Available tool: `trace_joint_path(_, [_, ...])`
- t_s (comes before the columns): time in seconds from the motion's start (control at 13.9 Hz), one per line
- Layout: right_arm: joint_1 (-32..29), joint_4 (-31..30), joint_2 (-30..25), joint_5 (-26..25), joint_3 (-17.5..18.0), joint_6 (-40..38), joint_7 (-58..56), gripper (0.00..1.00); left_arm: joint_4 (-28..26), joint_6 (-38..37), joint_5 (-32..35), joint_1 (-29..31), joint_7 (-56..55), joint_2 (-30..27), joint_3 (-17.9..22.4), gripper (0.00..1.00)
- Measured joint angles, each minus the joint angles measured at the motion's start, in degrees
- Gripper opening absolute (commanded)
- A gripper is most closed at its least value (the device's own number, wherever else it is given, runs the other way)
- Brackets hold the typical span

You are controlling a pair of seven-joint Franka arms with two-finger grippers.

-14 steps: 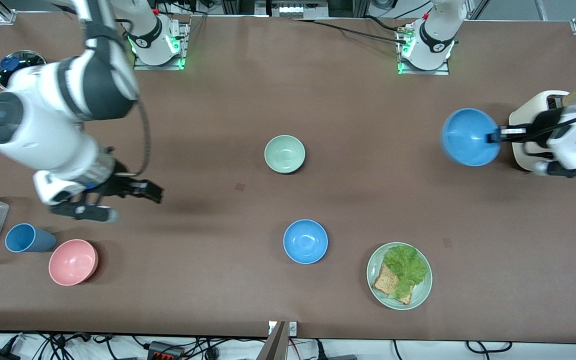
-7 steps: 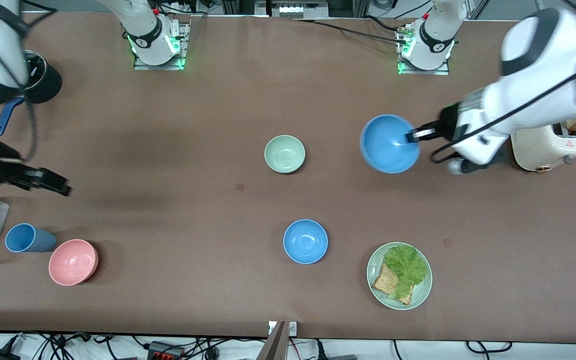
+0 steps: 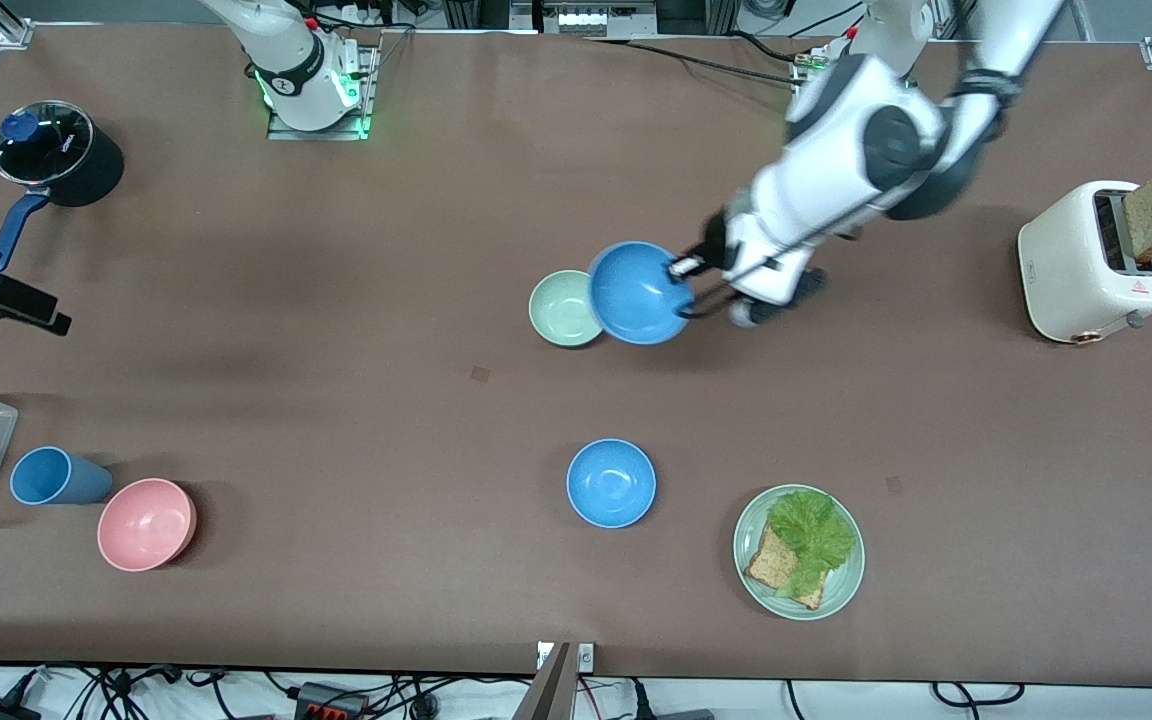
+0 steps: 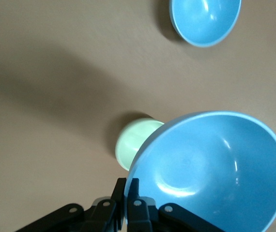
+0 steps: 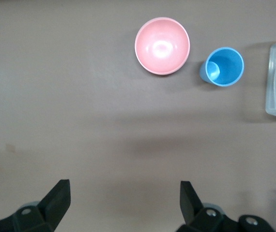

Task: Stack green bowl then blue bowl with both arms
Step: 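Carry the blue bowl with the left gripper and lower it into the green bowl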

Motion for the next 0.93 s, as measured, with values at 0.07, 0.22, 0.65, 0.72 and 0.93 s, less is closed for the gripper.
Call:
trace_joint_path(0.07, [0.05,-0.78,-0.50,-0.60,0.24,-0.62,0.00,1.00,-1.72,3.18,2.01,-2.61,-2.94,0.89,0.00,0.00])
trace_joint_path(0.22, [0.08,-4.56,-2.88,-0.90,0.35,-0.25,0.00,1.00,-3.25,5.83,8.15,-5.73,-8.85,3.51,0.06,0.00])
trace_joint_path(0.65, [0.10,-16.38,-10.69,-1.06,0.52,4.57,0.00,1.00,-1.49,6.87,26.32,-9.80,-17.83,11.73,0.74,0.00])
trace_joint_path(0.72, [0.14,-16.58,-10.79,-1.06,0.58,5.07,0.00,1.00,-1.11,7.32,28.44,-10.36,-19.17,12.78,0.84,0.00])
trace_joint_path(0.93, [0.55,-16.58,-10.80,-1.06,1.12,5.57,-0.01,1.00,-0.50,8.28,31.53,-11.42,-21.42,15.04,0.93,0.00])
